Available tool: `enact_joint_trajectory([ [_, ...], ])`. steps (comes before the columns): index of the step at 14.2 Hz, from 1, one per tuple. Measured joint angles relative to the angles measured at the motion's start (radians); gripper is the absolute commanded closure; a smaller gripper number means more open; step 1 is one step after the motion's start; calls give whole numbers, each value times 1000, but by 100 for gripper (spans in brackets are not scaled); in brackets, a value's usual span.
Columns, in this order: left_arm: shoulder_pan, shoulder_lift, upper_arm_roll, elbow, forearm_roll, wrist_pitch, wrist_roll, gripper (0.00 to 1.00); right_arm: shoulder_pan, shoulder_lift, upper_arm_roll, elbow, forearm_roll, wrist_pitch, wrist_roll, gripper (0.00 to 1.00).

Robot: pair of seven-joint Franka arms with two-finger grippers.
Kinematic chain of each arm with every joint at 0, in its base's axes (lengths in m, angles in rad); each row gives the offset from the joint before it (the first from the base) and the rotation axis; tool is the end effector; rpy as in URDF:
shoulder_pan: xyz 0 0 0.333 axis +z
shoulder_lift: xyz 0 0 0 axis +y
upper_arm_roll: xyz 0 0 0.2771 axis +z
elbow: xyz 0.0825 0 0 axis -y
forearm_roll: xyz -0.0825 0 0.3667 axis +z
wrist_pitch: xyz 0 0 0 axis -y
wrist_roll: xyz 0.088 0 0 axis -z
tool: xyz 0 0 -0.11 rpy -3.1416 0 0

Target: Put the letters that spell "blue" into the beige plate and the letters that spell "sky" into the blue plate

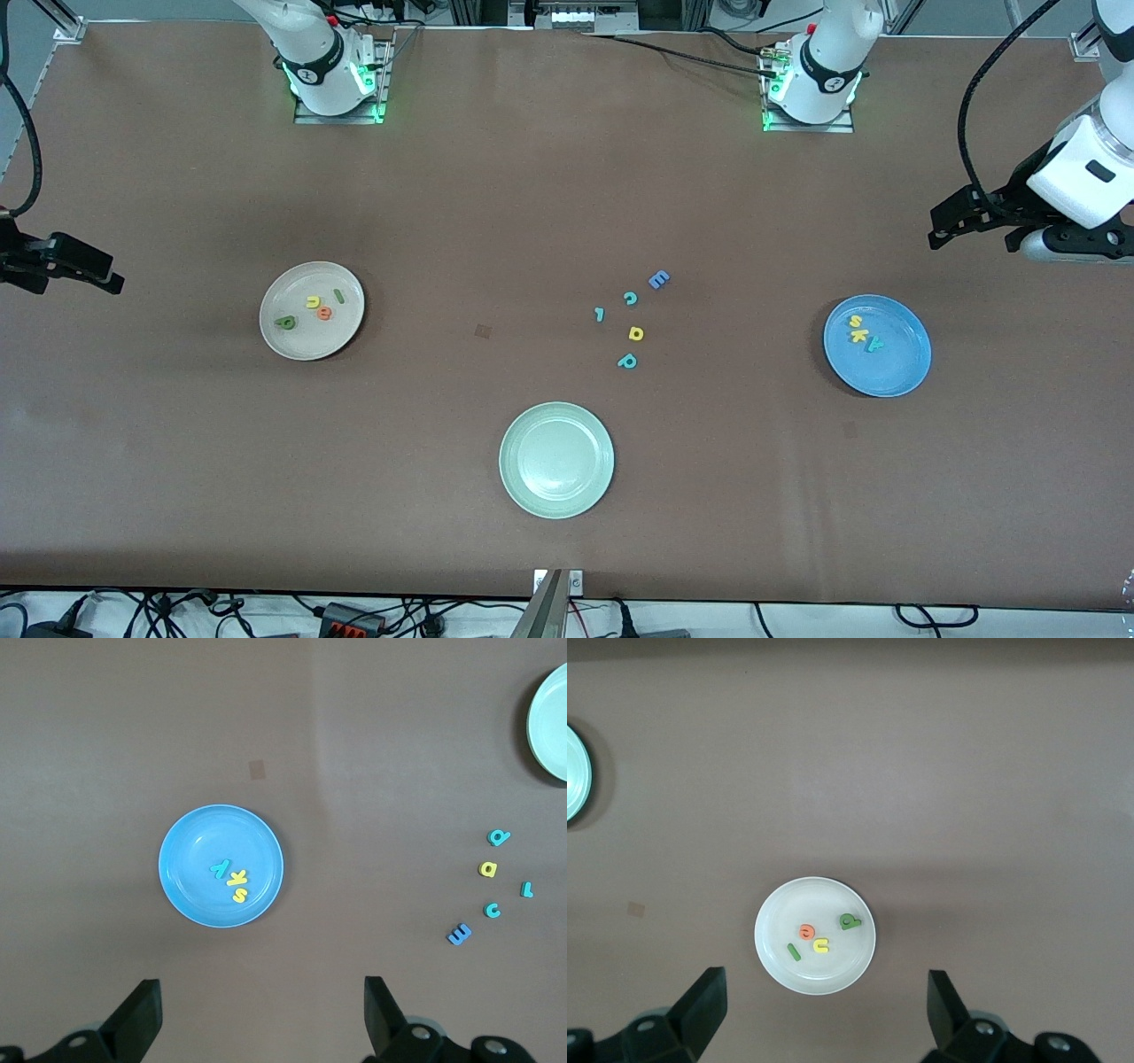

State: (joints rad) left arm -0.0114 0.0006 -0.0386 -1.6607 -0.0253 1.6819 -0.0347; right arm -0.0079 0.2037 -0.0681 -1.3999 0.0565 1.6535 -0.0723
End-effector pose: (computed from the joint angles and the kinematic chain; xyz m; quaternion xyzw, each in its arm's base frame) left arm 0.5448 -0.0298 0.5509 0.9998 -0.0064 0.0098 0.0130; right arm 0.5983 -0.0359 0.5530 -0.9995 0.0026 -0.0267 0.0194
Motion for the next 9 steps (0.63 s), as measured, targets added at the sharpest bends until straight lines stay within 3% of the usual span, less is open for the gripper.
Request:
enact_joint_trajectory([
  [4, -2, 0, -2, 2, 0, 0, 0, 0, -4, -13, 3, -55, -28, -8, 23, 0],
  [9, -2, 0, -2, 3, 0, 0, 0, 0, -4, -108, 11, -169, -30, -7, 24, 0],
])
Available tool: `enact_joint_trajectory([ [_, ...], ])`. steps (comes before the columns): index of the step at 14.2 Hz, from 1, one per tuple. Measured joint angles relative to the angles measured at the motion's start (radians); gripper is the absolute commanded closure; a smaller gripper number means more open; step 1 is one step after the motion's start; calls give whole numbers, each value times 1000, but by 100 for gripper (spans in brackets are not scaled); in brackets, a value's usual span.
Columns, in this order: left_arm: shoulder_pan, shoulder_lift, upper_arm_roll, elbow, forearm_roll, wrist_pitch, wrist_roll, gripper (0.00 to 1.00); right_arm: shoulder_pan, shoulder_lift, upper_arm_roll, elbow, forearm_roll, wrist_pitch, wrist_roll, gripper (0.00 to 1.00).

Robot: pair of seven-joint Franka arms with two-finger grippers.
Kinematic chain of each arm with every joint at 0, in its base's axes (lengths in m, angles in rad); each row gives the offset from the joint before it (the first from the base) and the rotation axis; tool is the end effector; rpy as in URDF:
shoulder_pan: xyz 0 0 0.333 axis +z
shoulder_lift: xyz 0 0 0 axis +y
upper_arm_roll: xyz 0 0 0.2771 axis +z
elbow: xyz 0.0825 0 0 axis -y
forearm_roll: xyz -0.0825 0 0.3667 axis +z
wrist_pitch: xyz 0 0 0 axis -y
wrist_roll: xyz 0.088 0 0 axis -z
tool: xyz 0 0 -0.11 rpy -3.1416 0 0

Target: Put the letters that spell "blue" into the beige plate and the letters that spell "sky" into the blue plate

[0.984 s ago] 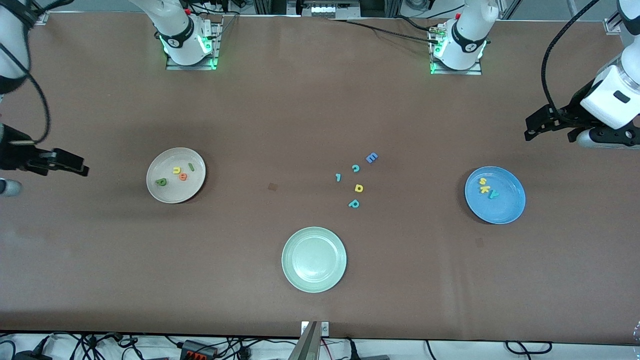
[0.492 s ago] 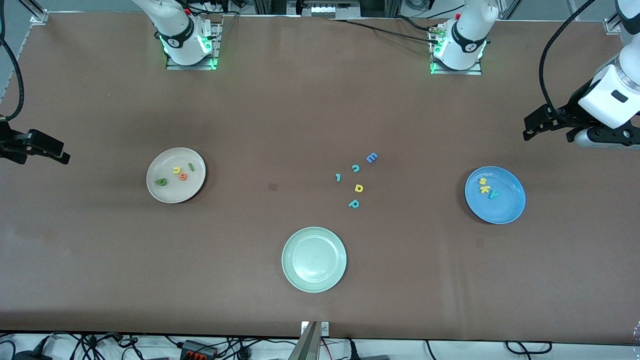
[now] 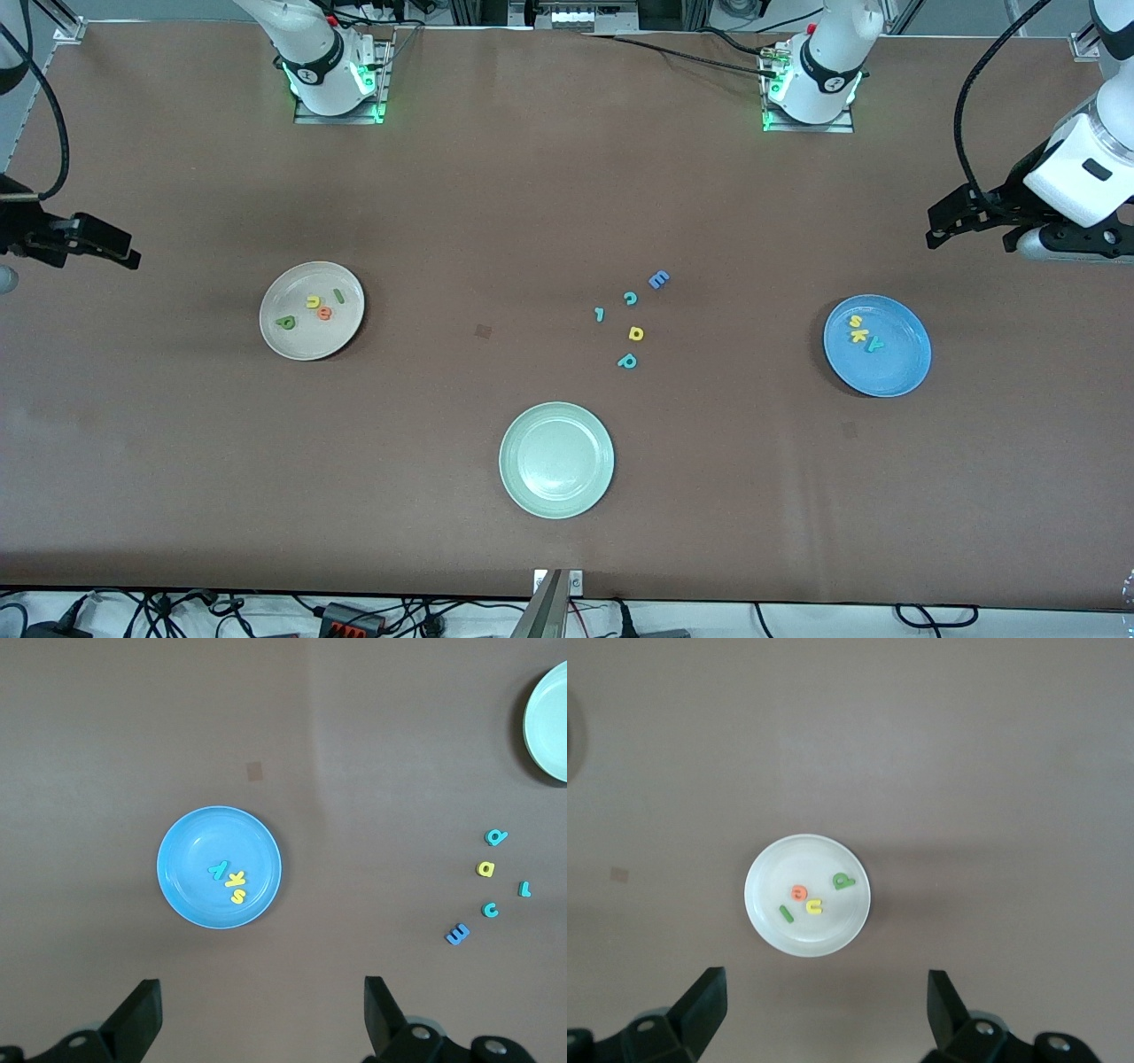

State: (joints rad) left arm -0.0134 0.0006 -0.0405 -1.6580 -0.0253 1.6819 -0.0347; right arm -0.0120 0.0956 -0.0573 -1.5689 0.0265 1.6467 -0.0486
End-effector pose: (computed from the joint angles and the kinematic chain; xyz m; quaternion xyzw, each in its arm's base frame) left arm 0.5448 -0.0319 0.5522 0.9998 -0.0083 0.0111 0.0131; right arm 0.5663 -0.0353 0.5373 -0.9998 0.0114 0.0082 0.0110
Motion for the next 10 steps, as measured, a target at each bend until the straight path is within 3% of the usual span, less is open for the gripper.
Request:
enact_joint_trajectory([
  [4, 0, 0, 0, 0, 0, 0, 0, 0, 0, -85, 4, -111, -19, 43, -4, 0],
  [10, 0, 1, 0, 0, 0, 0, 0, 0, 0, -101, 11, -127, -24, 23, 0, 0],
])
